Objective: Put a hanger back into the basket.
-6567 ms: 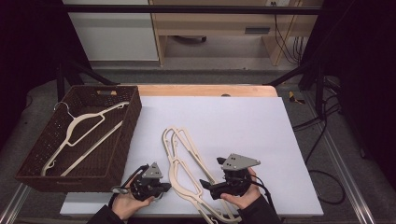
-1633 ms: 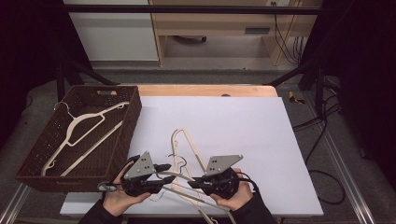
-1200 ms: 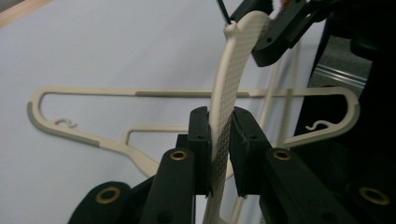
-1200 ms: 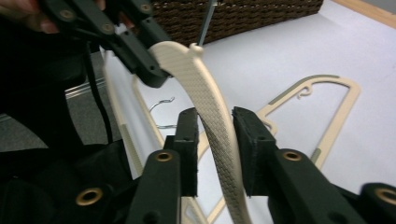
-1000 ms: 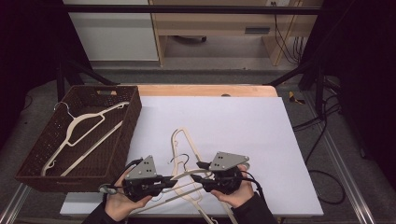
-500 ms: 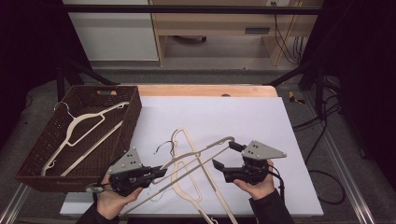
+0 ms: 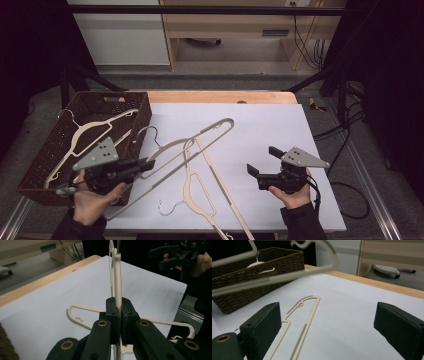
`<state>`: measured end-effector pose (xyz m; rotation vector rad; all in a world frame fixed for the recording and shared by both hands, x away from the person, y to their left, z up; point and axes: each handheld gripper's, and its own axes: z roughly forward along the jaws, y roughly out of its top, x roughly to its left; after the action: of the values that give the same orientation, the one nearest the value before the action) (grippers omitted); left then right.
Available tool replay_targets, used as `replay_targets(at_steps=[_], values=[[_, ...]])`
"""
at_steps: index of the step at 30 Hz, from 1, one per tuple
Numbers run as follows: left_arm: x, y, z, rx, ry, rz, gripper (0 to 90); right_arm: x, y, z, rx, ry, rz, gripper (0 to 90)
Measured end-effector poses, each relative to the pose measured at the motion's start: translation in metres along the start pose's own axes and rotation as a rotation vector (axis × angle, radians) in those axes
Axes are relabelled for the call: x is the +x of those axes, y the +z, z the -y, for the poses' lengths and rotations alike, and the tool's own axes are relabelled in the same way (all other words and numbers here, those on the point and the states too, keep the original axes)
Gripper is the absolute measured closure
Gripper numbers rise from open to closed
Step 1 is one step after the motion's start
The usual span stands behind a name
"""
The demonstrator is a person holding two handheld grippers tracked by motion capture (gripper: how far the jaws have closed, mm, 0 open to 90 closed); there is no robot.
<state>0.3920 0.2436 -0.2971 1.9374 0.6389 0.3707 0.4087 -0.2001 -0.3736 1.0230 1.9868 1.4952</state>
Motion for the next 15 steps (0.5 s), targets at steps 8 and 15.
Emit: replay_targets(at_steps=[8,15], values=[[0.041,-0.025,-0.018,-0.014,0.050,-0.066,86.2,-0.009,-0.008,0.001,-0.014,0.020,0.027,7.3],[0.089,-0.041,-0.021,-0.010,0.028,-0.122,86.3,-0.014,-0.010,0.003,-0.001,0.022,0.035,6.9]])
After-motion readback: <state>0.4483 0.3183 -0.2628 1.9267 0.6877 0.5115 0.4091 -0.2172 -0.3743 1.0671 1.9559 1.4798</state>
